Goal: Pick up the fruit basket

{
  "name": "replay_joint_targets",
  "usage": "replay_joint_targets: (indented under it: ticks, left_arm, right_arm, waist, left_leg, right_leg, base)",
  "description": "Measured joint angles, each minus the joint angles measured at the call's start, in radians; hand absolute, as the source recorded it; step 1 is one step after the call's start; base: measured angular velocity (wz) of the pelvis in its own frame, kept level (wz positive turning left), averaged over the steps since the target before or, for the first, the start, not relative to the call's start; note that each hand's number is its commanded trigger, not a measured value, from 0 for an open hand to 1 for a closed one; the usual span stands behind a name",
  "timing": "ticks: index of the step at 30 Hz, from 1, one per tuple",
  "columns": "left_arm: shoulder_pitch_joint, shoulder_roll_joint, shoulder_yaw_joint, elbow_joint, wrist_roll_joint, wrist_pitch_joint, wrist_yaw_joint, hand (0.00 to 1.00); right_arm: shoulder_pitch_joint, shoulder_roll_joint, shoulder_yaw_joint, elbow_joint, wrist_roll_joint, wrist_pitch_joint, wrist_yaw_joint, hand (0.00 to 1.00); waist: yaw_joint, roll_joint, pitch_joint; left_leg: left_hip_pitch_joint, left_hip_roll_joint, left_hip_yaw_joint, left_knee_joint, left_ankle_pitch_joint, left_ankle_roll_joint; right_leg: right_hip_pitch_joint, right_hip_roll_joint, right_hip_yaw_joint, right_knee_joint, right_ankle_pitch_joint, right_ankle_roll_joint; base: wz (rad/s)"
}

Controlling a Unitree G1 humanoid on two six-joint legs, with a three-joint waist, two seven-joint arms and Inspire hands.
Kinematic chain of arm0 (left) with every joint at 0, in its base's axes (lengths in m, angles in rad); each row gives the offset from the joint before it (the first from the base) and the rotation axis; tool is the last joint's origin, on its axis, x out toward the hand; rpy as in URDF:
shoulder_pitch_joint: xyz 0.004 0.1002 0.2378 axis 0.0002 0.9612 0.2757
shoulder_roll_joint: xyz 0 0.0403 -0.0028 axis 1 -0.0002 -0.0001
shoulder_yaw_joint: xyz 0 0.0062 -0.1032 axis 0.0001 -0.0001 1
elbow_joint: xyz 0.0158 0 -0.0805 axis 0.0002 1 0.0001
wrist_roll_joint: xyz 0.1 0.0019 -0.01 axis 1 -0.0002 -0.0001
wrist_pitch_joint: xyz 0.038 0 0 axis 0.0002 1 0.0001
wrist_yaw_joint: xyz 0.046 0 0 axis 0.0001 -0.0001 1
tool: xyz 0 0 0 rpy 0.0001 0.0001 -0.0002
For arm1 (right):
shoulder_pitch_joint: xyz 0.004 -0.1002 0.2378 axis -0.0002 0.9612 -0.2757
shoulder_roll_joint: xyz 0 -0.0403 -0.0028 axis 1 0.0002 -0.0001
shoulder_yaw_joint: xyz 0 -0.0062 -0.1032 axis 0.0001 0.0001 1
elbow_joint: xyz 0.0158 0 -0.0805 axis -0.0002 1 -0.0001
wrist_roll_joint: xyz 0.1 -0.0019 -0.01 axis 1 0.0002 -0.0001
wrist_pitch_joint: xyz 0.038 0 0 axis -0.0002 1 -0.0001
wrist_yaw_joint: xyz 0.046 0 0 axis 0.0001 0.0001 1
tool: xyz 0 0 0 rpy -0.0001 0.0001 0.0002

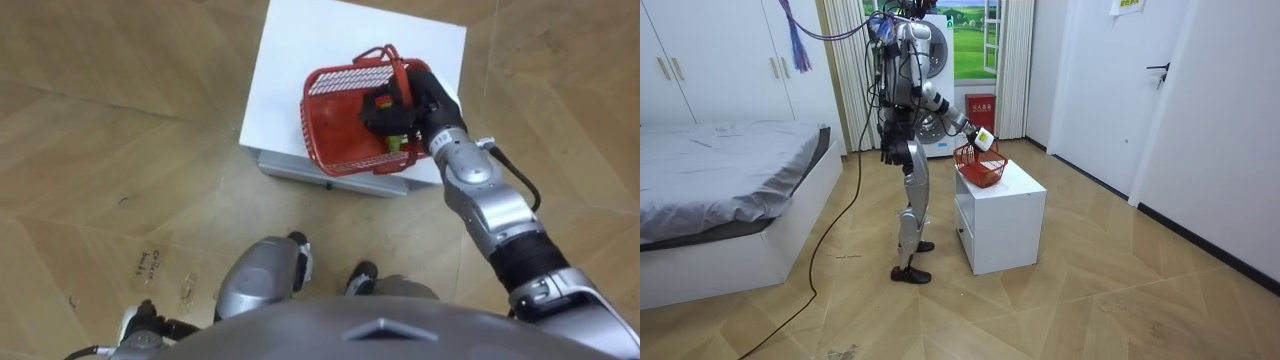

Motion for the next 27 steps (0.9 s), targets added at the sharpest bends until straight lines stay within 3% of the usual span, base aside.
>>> replay_joint_targets:
  ticks: [9, 16, 21, 27]
  left_arm:
    - [0.025, 0.002, 0.0, -0.032, 0.01, 0.002, -0.021, 0.0]
    - [0.042, 0.002, 0.0, -0.031, 0.01, 0.002, -0.024, 0.0]
    - [0.043, 0.002, 0.0, -0.031, 0.01, 0.002, -0.036, 0.0]
    - [0.043, 0.002, 0.0, -0.031, 0.01, 0.002, -0.041, 0.0]
  right_arm:
    - [0.009, 0.001, -0.003, 0.0, 0.0, 0.001, -0.002, 0.0]
    - [0.008, 0.002, -0.003, 0.002, 0.001, 0.0, -0.002, 0.0]
    - [0.008, 0.001, -0.004, 0.003, 0.001, 0.0, -0.002, 0.0]
    - [0.009, 0.002, -0.004, 0.003, 0.001, 0.0, -0.001, 0.0]
  waist:
    - [0.0, 0.0, -0.0059]
    - [-0.001, 0.001, -0.0055]
    - [-0.002, 0.0, -0.0052]
    - [-0.002, -0.002, -0.0045]
  left_leg:
    - [0.005, -0.004, 0.001, 0.001, -0.004, 0.008]
    - [0.003, -0.005, -0.001, 0.002, -0.004, 0.008]
    - [0.002, -0.014, -0.003, 0.002, -0.005, 0.01]
    - [0.001, -0.018, -0.006, 0.002, -0.007, 0.014]
  right_leg:
    - [-0.015, -0.01, 0.009, 0.035, -0.002, 0.003]
    - [-0.011, -0.012, -0.008, 0.035, -0.003, 0.005]
    - [-0.008, -0.022, -0.014, 0.035, -0.014, 0.022]
    - [-0.007, -0.025, -0.017, 0.035, -0.015, 0.024]
  base:
    - [-0.02]
    - [0.01]
    - [0.0]
    - [0.02]
